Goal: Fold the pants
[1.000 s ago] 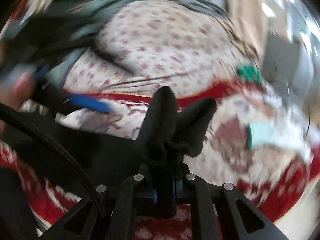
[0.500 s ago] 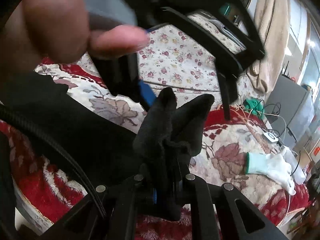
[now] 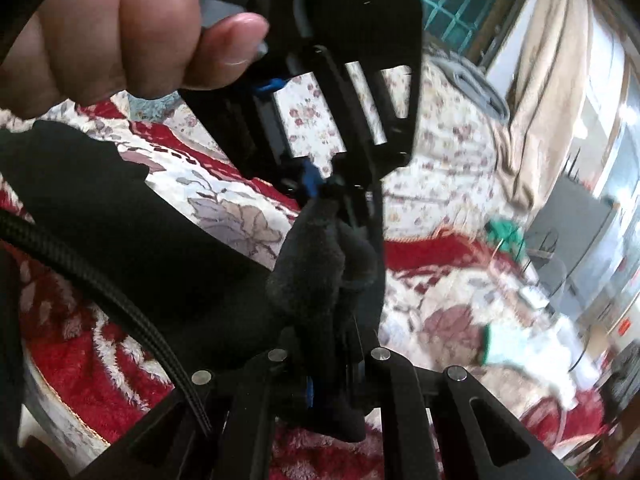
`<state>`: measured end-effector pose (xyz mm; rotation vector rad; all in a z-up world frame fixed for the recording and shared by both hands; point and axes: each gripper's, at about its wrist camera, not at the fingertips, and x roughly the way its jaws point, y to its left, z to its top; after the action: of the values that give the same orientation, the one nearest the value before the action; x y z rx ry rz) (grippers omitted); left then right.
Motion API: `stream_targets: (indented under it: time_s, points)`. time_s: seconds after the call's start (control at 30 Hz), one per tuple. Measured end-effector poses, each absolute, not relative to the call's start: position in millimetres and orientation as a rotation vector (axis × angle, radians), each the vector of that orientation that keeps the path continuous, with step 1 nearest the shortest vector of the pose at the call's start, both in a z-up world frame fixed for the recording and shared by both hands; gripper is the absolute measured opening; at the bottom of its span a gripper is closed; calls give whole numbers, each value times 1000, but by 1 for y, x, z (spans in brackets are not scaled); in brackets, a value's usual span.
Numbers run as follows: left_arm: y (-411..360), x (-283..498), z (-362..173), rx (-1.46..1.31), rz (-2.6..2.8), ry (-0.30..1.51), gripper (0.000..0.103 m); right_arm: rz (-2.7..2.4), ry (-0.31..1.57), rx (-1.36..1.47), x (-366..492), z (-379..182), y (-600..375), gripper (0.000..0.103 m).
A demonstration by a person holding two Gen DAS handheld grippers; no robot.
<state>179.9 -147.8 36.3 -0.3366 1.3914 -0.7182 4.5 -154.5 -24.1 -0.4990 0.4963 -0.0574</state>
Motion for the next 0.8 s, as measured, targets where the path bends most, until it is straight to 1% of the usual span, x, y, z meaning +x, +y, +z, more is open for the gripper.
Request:
stream_targets:
  time_s: [0.2, 0.27, 0.5, 0.63, 0.8]
  points:
    - [-93, 178, 34, -402, -742, 1361, 10, -85, 440, -708, 1, -36, -94, 9]
    - [-71, 179, 32, -414, -733, 1355, 10, -68, 440, -737, 3, -38, -74, 9]
    - [10, 181, 23, -470, -667, 1325, 10, 39, 461, -787, 18, -32, -1, 9]
    - [36, 178, 20, -481, -657, 1313, 10, 78, 470, -799, 21, -31, 26, 9]
    - [57, 177, -3, -475, -570, 1355, 10, 116, 535, -829, 25, -42, 54, 9]
